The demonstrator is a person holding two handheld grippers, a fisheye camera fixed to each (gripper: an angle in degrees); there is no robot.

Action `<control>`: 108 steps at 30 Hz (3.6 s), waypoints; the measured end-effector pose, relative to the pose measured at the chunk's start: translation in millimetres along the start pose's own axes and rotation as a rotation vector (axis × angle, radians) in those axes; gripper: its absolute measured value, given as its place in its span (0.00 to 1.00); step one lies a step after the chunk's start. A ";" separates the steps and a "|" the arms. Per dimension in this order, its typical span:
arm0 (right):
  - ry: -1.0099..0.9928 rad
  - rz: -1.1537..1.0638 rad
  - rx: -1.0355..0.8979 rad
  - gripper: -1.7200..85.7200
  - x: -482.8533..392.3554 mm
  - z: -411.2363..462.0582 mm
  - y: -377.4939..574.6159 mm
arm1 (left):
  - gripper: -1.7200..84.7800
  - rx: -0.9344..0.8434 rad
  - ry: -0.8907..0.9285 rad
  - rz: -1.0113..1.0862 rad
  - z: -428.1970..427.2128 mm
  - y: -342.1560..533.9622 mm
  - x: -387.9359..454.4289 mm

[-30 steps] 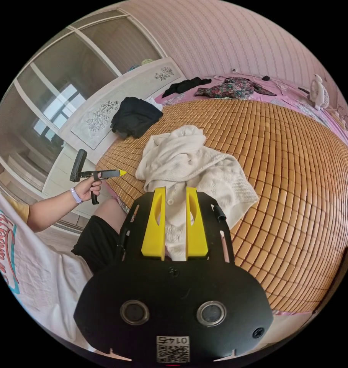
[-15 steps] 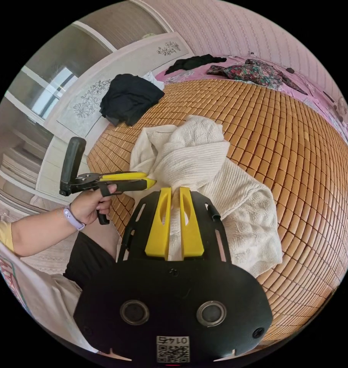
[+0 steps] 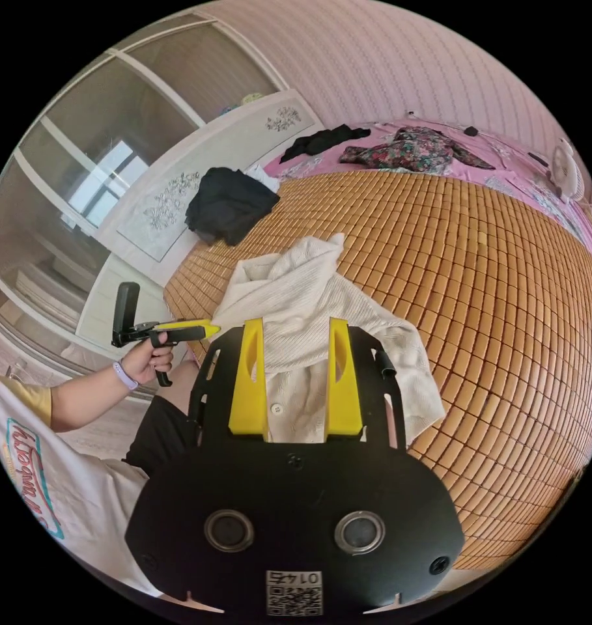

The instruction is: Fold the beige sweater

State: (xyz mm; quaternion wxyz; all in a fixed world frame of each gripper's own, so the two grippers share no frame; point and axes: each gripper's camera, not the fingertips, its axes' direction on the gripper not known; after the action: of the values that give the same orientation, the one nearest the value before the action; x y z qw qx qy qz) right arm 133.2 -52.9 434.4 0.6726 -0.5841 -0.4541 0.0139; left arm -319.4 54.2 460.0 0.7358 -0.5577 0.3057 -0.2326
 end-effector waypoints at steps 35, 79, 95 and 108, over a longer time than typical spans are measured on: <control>-0.265 0.077 0.656 0.04 50.0 -237.1 64.3 | 0.02 0.081 -0.111 0.050 -65.5 -25.2 39.8; 0.441 -0.203 -0.278 0.07 72.9 57.3 -198.0 | 0.06 -0.479 -0.480 0.446 161.4 -283.9 25.5; 0.405 -0.206 -0.036 0.10 27.7 6.0 -195.1 | 0.07 -0.013 -0.278 0.313 85.3 -256.6 20.1; 0.341 -0.435 -0.114 0.11 -139.4 57.8 9.8 | 0.10 -0.077 -0.193 0.164 70.9 27.0 35.7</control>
State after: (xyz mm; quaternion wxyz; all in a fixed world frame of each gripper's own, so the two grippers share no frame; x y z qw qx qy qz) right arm 20.1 -81.7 338.2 0.6924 -0.5036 -0.4492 -0.2551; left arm -243.9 85.2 440.7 0.7564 -0.5785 0.2869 -0.1048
